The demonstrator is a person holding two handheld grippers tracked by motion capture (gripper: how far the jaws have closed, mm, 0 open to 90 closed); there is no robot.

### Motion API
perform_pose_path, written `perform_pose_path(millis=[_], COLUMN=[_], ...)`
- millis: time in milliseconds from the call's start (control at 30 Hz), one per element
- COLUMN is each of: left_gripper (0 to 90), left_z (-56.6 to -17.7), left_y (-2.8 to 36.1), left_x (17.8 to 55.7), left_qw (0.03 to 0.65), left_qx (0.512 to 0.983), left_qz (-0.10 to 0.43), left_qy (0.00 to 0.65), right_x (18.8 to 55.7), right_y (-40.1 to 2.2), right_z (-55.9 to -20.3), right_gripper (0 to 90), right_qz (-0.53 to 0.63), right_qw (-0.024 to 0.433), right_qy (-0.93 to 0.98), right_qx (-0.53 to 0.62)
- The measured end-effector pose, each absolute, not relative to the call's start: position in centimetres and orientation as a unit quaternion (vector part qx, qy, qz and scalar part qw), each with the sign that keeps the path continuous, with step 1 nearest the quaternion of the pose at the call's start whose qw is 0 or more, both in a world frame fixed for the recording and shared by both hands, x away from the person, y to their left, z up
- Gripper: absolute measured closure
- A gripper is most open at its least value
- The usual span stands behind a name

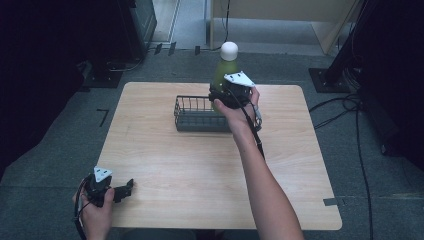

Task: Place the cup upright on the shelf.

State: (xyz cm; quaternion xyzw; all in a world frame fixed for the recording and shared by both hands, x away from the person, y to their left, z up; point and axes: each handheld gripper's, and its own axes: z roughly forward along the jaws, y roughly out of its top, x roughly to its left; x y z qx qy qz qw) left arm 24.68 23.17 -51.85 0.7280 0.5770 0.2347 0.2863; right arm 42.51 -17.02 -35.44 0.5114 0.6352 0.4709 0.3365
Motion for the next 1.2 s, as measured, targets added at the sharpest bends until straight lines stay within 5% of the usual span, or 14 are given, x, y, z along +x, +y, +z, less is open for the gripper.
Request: perform_pose_path(millis=[1200], left_gripper=[0.1], left_z=[-51.8], left_y=[23.2], left_x=[24.7], left_qw=[0.286], left_qx=[0.728], left_qz=[0.235], left_qy=[0.577], right_x=[44.9], right_y=[-16.9], right_z=[-41.5], right_gripper=[19.7], right_qz=[0.459], right_qw=[0.316], right_qy=[0.642], right_qx=[0.527])
